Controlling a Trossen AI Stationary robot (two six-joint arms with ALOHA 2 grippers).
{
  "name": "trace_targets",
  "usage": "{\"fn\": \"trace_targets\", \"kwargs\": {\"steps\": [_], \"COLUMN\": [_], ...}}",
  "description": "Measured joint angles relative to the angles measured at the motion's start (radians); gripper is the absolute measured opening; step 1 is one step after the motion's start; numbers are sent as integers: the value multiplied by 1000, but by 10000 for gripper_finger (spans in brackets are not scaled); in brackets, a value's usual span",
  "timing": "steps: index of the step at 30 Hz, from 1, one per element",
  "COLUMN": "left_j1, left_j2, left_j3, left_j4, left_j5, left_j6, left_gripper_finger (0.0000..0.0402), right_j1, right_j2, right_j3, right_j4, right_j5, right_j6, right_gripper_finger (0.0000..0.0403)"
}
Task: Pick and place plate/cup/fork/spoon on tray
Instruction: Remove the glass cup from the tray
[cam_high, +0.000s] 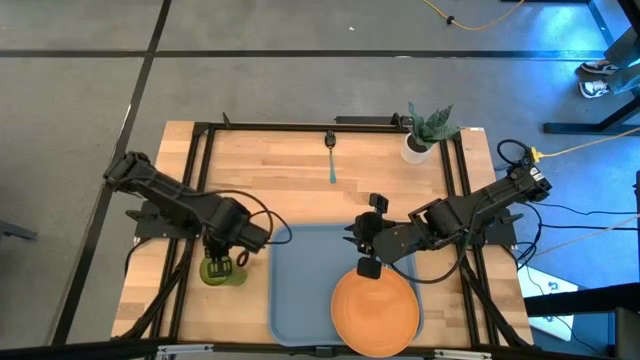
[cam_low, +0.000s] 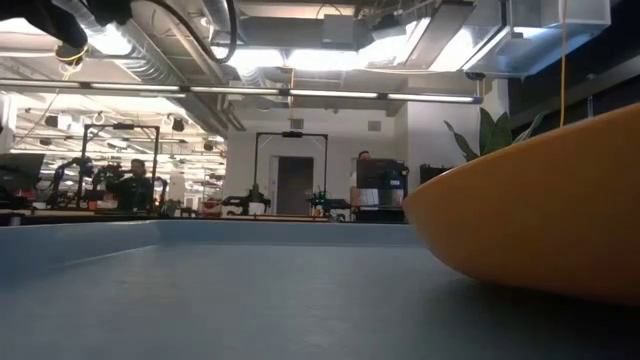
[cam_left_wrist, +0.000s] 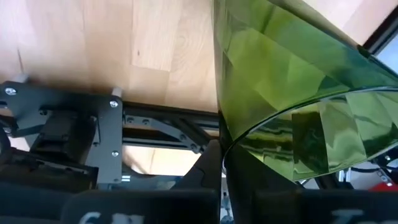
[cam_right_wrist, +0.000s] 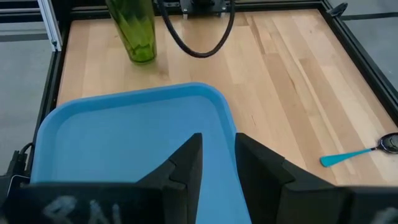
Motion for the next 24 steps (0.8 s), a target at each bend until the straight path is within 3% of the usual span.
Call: {"fn": "trace_targets", "kwargs": {"steps": [11, 24], "left_j1": [19, 37], "left_j2": [93, 99], "left_j3": [1, 5], "left_j4": [-4, 0], "left_j5": [25, 45], "left_j6": [73, 87], "left_gripper_finger": [1, 47], "right_j1": [0, 0], "right_j2": [0, 0], "right_j3": [0, 0], "right_j4": [-1, -2], "right_j5": [0, 1], "right_j6": [-4, -19], "right_gripper_finger": [100, 100]}}
